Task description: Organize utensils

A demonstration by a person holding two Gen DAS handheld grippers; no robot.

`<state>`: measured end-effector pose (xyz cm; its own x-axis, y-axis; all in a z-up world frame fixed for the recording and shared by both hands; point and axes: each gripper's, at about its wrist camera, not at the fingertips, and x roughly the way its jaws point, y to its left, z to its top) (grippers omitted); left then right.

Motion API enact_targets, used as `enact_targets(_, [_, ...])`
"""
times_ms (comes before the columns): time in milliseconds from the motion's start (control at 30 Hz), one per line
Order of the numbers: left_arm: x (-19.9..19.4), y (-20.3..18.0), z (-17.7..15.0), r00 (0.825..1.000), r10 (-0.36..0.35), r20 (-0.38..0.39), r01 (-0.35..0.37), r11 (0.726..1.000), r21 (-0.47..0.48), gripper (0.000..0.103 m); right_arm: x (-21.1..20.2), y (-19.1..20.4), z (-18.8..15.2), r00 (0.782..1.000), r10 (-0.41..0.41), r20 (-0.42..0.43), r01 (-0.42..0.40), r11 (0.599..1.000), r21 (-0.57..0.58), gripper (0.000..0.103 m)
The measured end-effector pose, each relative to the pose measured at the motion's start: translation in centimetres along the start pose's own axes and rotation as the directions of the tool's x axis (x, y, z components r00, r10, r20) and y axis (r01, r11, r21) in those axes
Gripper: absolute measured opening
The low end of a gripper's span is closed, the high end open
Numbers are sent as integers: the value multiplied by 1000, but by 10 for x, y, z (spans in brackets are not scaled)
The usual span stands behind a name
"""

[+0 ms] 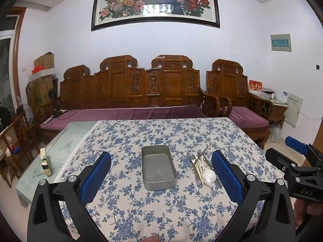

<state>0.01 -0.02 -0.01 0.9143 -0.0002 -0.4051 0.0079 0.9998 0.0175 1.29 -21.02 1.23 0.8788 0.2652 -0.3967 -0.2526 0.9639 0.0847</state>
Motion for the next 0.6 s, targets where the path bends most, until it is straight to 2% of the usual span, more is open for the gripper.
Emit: enact_targets(600, [-2,-5,3,1000,2,0,-2,1000,-3,97,-1,-3,1,1000,1,2,-1,1000,5,100])
